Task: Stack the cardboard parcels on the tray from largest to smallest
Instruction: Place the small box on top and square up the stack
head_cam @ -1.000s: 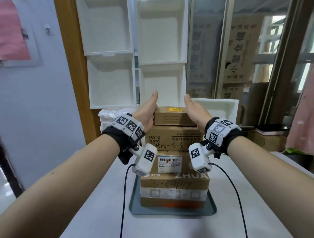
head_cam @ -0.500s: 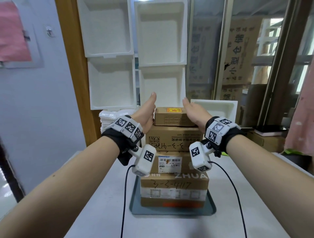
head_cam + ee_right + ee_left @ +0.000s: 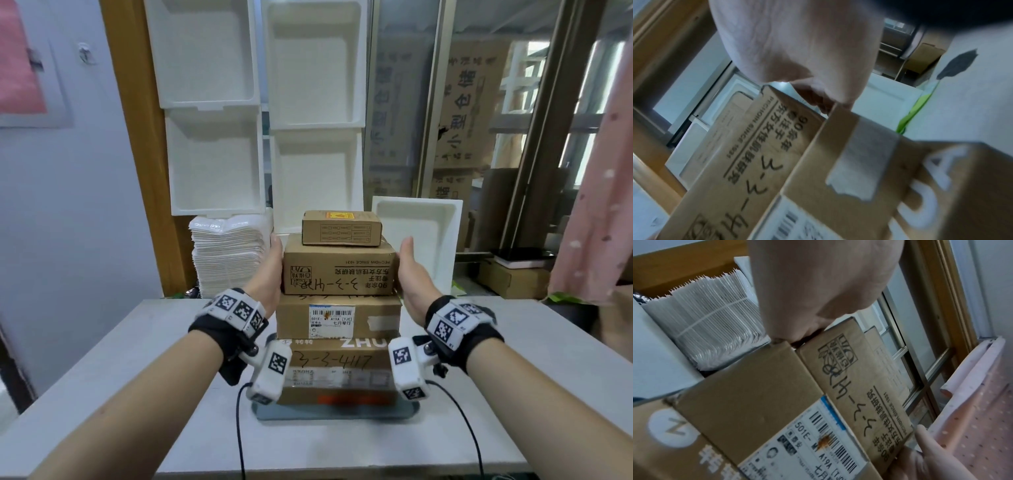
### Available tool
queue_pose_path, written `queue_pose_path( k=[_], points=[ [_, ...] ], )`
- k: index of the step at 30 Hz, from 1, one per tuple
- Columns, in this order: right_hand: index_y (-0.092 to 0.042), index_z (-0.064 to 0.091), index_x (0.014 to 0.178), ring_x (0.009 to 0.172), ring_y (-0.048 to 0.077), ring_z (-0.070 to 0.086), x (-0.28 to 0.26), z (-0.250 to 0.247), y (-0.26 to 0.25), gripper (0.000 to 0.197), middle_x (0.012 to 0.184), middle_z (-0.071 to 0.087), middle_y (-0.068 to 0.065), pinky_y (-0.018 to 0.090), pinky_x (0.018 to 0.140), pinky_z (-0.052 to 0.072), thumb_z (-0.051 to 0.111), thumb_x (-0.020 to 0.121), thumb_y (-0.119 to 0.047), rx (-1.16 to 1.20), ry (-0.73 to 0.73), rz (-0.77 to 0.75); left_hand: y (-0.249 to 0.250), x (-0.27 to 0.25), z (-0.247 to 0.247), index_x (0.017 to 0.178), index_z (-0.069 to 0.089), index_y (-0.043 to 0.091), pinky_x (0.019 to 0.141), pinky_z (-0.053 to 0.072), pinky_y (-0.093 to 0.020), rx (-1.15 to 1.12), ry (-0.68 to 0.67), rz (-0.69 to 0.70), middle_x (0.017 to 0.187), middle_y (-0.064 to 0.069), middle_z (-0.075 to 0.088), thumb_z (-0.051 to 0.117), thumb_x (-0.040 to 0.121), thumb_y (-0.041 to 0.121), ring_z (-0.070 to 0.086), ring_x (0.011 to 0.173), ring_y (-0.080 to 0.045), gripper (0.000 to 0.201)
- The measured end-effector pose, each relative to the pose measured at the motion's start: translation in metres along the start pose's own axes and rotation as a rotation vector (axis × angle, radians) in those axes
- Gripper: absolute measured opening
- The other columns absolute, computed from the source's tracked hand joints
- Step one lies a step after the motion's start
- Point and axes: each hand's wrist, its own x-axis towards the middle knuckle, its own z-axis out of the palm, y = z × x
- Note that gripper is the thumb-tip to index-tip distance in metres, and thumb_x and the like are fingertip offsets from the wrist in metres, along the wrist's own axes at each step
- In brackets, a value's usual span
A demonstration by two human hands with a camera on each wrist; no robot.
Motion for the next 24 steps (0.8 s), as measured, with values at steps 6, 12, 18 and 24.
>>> queue_pose_path(
  k=[6,12,18,24],
  points=[
    [-0.008,0.043,0.143,0.137,0.026,0.041,-0.008,0.01,0.013,0.093,0.147,0.047,0.01,0.044,0.117,0.026,0.01,0.088,-0.076,-0.016,0.032,0.005,-0.008,-0.006,0.001,0.127,0.057,0.03,0.063,0.051,-0.024,0.061,0.028,-0.003,0.105,0.0,0.07,0.007,0.095,0.066,0.065,0.091,-0.008,0.07],
    [-0.011,0.046,0.142,0.135,0.026,0.043,-0.009,0.014,0.019,0.089,0.145,0.05,0.009,0.041,0.116,0.027,0.008,0.09,-0.073,0.015,0.062,-0.029,-0.01,-0.005,0.0,0.148,0.038,0.027,0.114,0.031,-0.043,0.089,0.071,-0.025,0.143,-0.007,0.053,0.013,0.085,0.079,0.047,0.133,-0.021,0.085],
    [-0.012,0.05,0.138,0.131,0.026,0.046,-0.009,0.016,0.022,0.085,0.14,0.054,0.009,0.037,0.11,0.029,0.008,0.093,-0.069,-0.009,0.064,-0.057,-0.009,-0.006,0.002,0.151,0.032,0.027,0.118,0.024,-0.045,0.082,0.084,-0.031,0.149,-0.008,0.045,0.01,0.086,0.078,0.039,0.14,-0.022,0.086],
    [-0.011,0.053,0.134,0.127,0.027,0.049,-0.005,0.015,0.025,0.08,0.134,0.057,0.011,0.028,0.096,0.03,0.007,0.096,-0.064,-0.051,0.078,-0.092,-0.013,0.005,-0.002,0.152,0.03,0.025,0.118,0.022,-0.047,0.072,0.1,-0.054,0.151,-0.008,0.043,0.014,0.079,0.083,0.036,0.141,-0.023,0.095]
  ],
)
